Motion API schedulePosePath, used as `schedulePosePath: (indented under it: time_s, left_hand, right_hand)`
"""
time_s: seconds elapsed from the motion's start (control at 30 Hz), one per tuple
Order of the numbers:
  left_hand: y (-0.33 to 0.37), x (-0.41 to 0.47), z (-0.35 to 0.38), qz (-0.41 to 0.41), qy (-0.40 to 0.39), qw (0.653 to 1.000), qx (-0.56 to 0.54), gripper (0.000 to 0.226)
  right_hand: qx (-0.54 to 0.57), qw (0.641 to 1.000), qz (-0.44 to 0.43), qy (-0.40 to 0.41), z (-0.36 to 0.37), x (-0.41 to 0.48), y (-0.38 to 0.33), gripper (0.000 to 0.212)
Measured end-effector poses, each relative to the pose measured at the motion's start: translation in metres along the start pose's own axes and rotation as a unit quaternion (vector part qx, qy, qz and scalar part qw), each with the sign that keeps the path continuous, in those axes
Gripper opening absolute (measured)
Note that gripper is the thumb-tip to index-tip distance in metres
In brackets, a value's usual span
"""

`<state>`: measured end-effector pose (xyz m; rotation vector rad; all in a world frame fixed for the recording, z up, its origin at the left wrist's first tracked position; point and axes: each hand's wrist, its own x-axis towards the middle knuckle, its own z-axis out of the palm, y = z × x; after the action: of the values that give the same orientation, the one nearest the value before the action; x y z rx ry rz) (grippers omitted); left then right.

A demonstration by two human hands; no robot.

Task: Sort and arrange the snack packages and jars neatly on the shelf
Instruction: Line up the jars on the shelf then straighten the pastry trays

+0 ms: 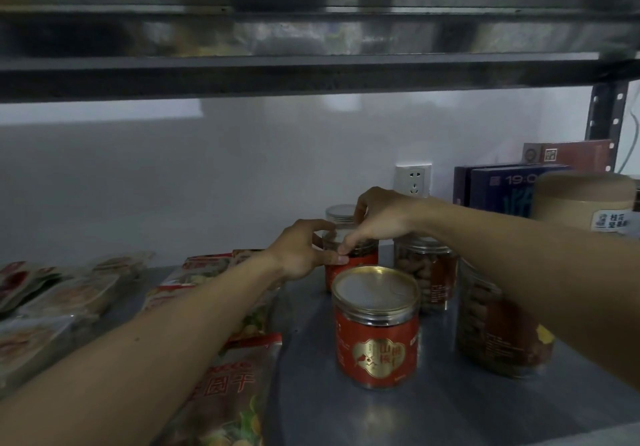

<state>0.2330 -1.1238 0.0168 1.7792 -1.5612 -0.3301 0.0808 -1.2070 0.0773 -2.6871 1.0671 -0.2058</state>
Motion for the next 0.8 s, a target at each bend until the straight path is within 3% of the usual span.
schedulePosePath:
  time_s: [0.17, 0.4, 0.8]
  left_hand:
    - [-0.003, 0.000, 0.001, 0.005, 0.008, 1.000, 0.016, 0.073]
    - [-0.006, 0.001, 0.000, 0.014, 0.012, 1.000, -0.003, 0.068]
    - [-0.002, -0.004, 0.002, 0.015, 0.015, 0.999, -0.039, 0.060]
  right_hand:
    - [0.010, 1.000, -0.026, 0.000, 0.000, 0.001, 0.004, 0.075]
    - [0.018, 0.998, -0.043, -0.030, -0.001, 0.001, 0.011, 0.093]
    - [0.020, 0.996, -0.074, -0.047, 0.001, 0.006, 0.015, 0.088]
